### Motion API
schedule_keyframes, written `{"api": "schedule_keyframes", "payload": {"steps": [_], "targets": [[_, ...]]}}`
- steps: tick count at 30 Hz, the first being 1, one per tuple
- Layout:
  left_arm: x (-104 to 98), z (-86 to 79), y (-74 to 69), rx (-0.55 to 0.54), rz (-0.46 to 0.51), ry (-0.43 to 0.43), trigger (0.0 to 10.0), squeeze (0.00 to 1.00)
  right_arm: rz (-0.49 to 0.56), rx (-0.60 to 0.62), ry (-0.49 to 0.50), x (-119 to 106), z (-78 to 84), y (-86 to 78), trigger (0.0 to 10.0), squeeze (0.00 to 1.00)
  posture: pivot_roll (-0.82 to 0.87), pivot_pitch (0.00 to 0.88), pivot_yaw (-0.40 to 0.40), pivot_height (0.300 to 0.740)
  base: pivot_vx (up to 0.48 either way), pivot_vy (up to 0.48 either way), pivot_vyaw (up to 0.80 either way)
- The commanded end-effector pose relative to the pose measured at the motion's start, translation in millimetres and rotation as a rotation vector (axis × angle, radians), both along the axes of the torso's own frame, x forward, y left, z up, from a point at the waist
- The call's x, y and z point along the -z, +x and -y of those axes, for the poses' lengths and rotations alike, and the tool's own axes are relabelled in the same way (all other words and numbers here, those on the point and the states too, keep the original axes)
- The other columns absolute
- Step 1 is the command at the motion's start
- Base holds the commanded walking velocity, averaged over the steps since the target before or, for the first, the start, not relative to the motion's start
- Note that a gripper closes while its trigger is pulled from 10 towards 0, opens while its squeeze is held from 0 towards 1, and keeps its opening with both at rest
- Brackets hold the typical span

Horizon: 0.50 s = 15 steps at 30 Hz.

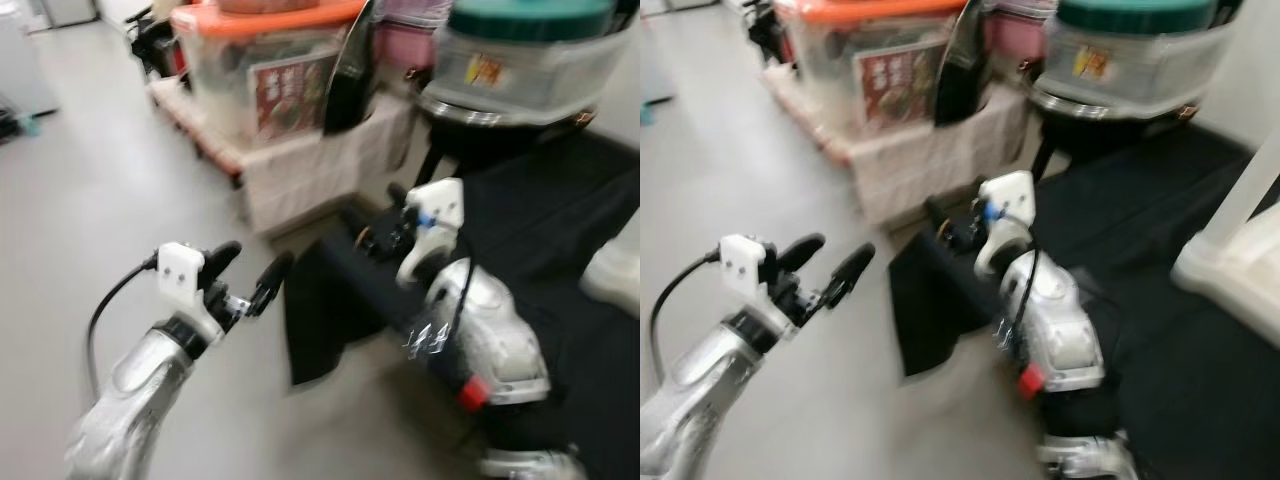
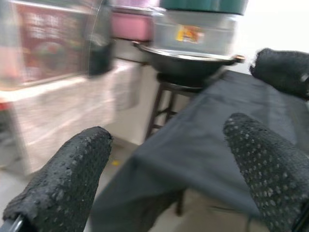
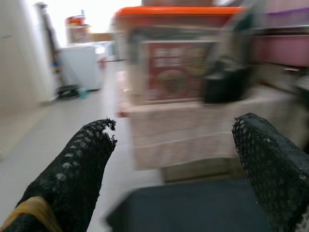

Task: Building children table

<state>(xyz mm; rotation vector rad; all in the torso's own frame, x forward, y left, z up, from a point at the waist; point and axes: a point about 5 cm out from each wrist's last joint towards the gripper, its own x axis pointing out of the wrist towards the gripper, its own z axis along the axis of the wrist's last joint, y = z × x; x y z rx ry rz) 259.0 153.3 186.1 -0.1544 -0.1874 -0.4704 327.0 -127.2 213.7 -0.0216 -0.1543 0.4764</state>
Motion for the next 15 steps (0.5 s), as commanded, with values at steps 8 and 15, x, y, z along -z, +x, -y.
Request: {"api": "schedule_keyframes", "payload": {"steps": [8,15], "targets": [[-1,11.4,-5.2,0.068,-0.004,-0.025,10.0,0.00,-0.003,-0.054,0.004,-1,5.1,-4.6,10.0,0.00,0.03,0.049,0.014,0.740,0.000,0.000,-0.80],[0,13.4,-6.5,0.089,-0.008,-0.029,10.0,0.00,0.006,-0.177,-0.005,-5,0.6,-13.6,10.0,0.00,0.03,0.050,0.013,0.740,0.000,0.000,-0.80]]}}
